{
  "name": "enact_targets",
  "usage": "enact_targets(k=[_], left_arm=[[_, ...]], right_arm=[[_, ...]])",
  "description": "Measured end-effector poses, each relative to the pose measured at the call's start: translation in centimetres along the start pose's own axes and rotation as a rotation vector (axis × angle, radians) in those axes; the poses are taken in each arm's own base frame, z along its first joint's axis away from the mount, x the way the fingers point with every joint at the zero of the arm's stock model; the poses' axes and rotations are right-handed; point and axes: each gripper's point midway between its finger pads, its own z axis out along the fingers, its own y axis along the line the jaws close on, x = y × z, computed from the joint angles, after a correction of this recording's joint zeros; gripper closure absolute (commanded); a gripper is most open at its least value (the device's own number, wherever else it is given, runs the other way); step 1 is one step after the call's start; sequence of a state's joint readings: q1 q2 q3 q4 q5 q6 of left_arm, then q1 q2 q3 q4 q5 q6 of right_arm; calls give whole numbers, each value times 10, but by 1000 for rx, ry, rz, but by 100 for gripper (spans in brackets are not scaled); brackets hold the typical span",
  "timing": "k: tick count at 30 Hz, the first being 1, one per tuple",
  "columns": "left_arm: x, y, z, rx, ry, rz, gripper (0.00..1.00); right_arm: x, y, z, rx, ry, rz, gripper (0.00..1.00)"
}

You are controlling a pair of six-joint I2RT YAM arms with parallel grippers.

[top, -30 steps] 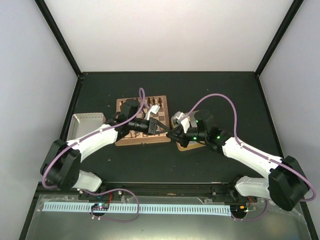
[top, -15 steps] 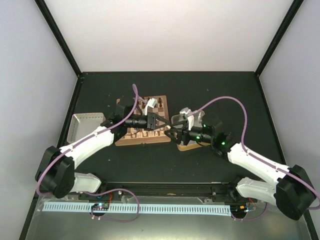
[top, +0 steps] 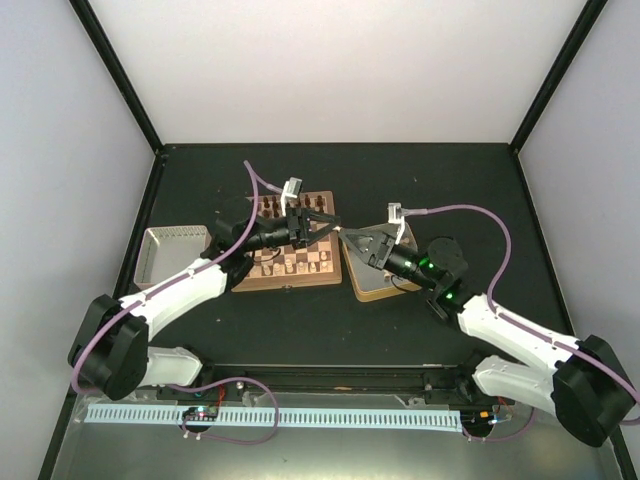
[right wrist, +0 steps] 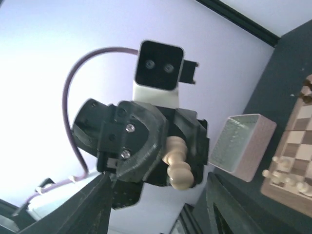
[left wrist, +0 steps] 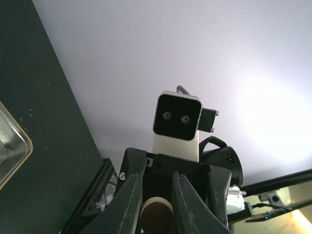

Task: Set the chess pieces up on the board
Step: Place the chess piece on the chessboard.

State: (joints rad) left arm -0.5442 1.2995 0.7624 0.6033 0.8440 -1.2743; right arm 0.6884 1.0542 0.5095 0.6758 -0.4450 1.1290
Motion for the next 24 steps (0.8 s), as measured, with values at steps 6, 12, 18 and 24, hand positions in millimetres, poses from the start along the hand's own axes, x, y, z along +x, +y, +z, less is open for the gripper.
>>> enact_targets(k=[6,12,18,24], left_arm=[[-6,-7,-1,35,-38,-38,97],[-8,-12,-2,55,-51,-54,97],[-8,-10,-3,61,-62,-67,97],[-11,-9,-5,68,-88,-70,87]], right_arm=[[-7,8,5,-59,-28,131,66],[-9,7,8,-69,-31,192,73],[-15,8,14,-70,-41,207,81],[-16,5,18,-65,-39,227,98]])
